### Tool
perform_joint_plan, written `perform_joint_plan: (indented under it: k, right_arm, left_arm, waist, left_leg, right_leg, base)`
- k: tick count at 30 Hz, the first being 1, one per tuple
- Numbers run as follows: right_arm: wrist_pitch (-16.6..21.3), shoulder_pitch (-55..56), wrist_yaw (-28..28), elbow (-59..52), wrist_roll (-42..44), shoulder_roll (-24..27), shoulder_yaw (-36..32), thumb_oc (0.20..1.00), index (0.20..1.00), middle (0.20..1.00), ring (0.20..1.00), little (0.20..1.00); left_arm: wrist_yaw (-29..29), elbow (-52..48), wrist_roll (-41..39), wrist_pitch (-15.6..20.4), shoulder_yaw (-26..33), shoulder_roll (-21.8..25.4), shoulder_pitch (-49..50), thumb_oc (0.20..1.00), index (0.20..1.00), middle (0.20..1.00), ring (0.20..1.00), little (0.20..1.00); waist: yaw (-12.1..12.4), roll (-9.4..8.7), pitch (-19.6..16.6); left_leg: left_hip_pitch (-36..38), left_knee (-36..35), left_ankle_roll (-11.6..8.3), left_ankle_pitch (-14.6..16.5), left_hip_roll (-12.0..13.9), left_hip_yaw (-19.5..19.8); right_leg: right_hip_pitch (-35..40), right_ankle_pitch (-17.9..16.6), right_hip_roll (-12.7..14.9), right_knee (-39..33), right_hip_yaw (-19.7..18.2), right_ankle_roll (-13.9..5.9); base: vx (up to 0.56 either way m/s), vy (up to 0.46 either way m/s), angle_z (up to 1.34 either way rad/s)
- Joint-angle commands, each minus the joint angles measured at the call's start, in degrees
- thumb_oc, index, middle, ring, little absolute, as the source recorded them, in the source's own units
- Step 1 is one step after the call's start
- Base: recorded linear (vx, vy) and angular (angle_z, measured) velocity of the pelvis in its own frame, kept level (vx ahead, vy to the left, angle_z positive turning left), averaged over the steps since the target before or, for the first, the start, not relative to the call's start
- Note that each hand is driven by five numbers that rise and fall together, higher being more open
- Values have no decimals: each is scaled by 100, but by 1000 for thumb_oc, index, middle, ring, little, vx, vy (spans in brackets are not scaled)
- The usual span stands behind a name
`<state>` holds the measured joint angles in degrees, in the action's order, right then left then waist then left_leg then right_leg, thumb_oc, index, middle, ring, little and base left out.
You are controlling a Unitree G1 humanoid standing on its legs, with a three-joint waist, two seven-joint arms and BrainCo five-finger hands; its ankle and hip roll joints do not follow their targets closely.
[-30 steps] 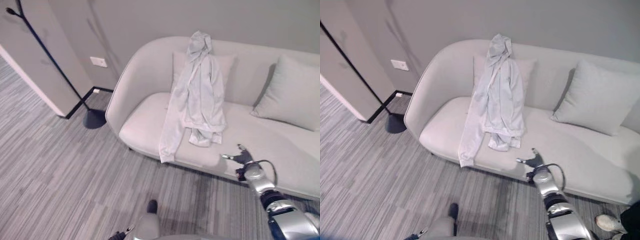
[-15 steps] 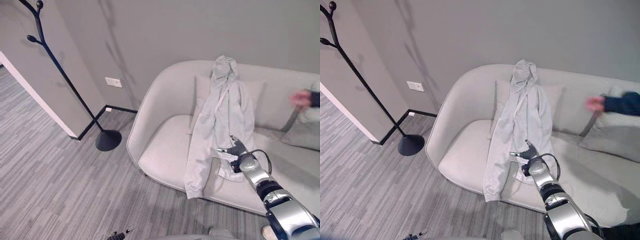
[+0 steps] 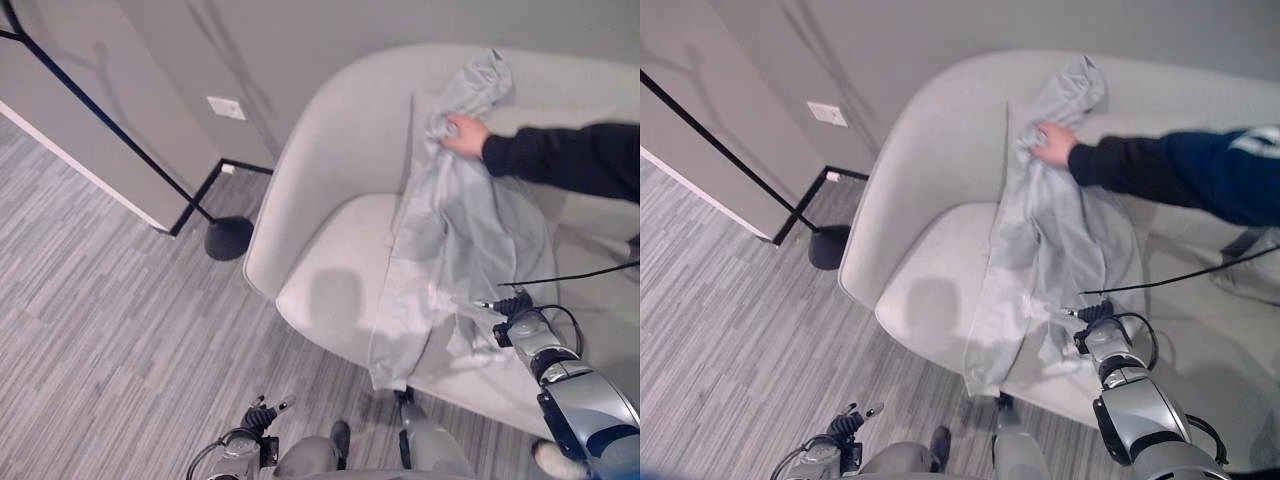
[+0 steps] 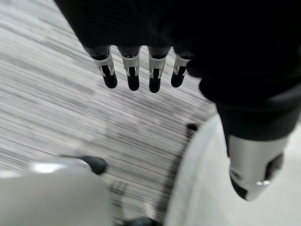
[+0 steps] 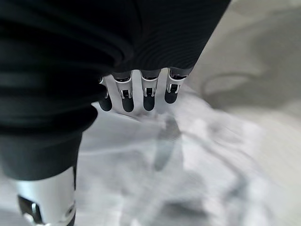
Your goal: Hang the clothes on the sofa on the clothes rack.
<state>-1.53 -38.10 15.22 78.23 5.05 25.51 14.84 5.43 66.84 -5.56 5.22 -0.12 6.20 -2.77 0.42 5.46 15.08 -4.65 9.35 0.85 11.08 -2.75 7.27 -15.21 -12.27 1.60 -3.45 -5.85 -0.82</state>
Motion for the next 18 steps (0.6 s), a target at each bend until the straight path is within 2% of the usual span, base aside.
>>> perform_joint_plan:
  k: [1,3,7,11,15,16,18]
  right_arm:
    - [206,-746,-74,266,336,160,104,1000,1000,1000,1000,1000]
    - [169,-990,-157,531,485,147,146,1000,1000,1000,1000,1000]
    - [177,-1069,-184,511,572,-41,157,1000,1000,1000,1000,1000]
    - [199,-1003,-177,386,569,-125,131,1000,1000,1000,1000,1000]
    - [246,-803,-168,-20,496,-288,110,1000,1000,1000,1000,1000]
    - [327,-205,-212,-912,349,-452,10,1000,1000,1000,1000,1000]
    - [347,357,-316,-1744,175,-476,-94,1000,1000,1000,1000,1000]
  left_arm:
    - [71,-25,100,102,-75,41,24,1000,1000,1000,1000,1000]
    - [73,-162,100,131,-92,20,8,1000,1000,1000,1000,1000]
    - [114,-142,110,149,-95,-52,-65,1000,1000,1000,1000,1000]
    - [134,-82,122,147,-95,-77,-112,1000,1000,1000,1000,1000]
    - [179,17,147,150,-86,-78,-190,1000,1000,1000,1000,1000]
    - [228,219,107,130,-6,-45,-284,1000,1000,1000,1000,1000]
    - [237,317,91,103,13,34,-303,1000,1000,1000,1000,1000]
  waist:
    - [71,567,284]
    - [132,753,430]
    - [134,923,552]
    - [121,938,562]
    - [101,885,537]
    - [57,713,440]
    - [12,528,329]
  left_leg:
    - [323,-1007,-104,-1384,529,178]
    - [183,-1009,-132,-1373,539,171]
    - [159,-1200,-178,-1375,571,113]
    - [194,-1290,-192,-1368,574,93]
    - [277,-1364,-195,-1343,588,56]
    - [396,-1386,-186,-1332,598,28]
    - [467,-1378,-179,-1342,592,13]
  right_leg:
    - [-364,461,400,634,-313,-232]
    - [-490,448,435,696,-346,-225]
    - [-573,441,460,734,-397,-226]
    - [-564,451,453,750,-405,-227]
    - [-527,472,427,755,-409,-231]
    - [-455,488,387,739,-401,-228]
    - [-395,503,373,712,-375,-214]
  base:
    - [-23,33,-1]
    - [-13,65,8]
    - [33,50,8]
    - [26,24,-2]
    - [24,8,-3]
    - [40,-18,-4]
    - [28,-16,-1]
